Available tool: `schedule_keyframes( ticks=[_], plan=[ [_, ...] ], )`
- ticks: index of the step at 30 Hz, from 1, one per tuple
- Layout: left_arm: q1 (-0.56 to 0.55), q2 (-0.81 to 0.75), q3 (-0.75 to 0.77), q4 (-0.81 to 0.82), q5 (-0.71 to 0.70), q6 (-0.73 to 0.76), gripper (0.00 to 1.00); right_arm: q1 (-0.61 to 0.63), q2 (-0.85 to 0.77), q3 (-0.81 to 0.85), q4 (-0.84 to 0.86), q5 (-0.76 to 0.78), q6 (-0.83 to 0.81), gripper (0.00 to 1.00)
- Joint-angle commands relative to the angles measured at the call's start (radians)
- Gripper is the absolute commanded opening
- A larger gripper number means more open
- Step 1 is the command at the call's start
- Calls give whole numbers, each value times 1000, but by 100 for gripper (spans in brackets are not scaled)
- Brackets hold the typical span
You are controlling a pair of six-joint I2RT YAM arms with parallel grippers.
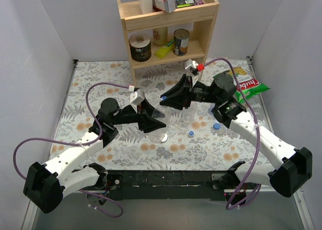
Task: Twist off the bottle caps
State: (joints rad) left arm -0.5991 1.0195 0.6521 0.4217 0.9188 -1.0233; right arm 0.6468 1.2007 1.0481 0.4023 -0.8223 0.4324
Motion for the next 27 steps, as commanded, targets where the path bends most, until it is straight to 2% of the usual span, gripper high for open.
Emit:
schedule_keyframes(
  ticks=[1, 2, 3, 4, 5, 6, 7, 9, 11, 13, 16, 19, 27],
  plan=[
    [-19, -29, 67, -130, -87, 130, 29, -25, -9, 73, -114, 142, -73, 25],
    [-21, -30, 70, -150, -122, 149, 29, -27, -25, 76, -128, 162, -76, 34],
    [-21, -33, 72, -178, -177, 172, 29, -29, -33, 76, -137, 181, -81, 49],
    [-21, -42, 72, -187, -208, 183, 29, -32, -42, 76, -154, 213, -89, 53],
    [-21, -47, 69, -193, -234, 190, 30, -32, -61, 78, -161, 235, -87, 64],
    [-21, -50, 67, -201, -256, 199, 30, -32, -70, 78, -172, 259, -89, 83],
    [-22, -55, 64, -204, -303, 203, 30, -32, -79, 76, -180, 314, -87, 87],
    [-30, -68, 58, -208, -359, 227, 30, -26, -111, 75, -229, 414, -89, 89],
    [-50, -88, 44, -212, -475, 239, 30, -13, -154, 29, -206, 549, -66, 89],
    [-71, -96, 37, -215, -587, 246, 30, 20, -170, 1, -189, 648, -44, 86],
    [-91, -91, 38, -235, -658, 250, 30, 91, -147, 32, -238, 751, -41, 81],
    [-103, -79, 47, -251, -707, 247, 30, 149, -98, 90, -272, 790, -54, 79],
    [-116, -73, 55, -267, -745, 244, 30, 188, -15, 161, -310, 815, -31, 79]
  ],
)
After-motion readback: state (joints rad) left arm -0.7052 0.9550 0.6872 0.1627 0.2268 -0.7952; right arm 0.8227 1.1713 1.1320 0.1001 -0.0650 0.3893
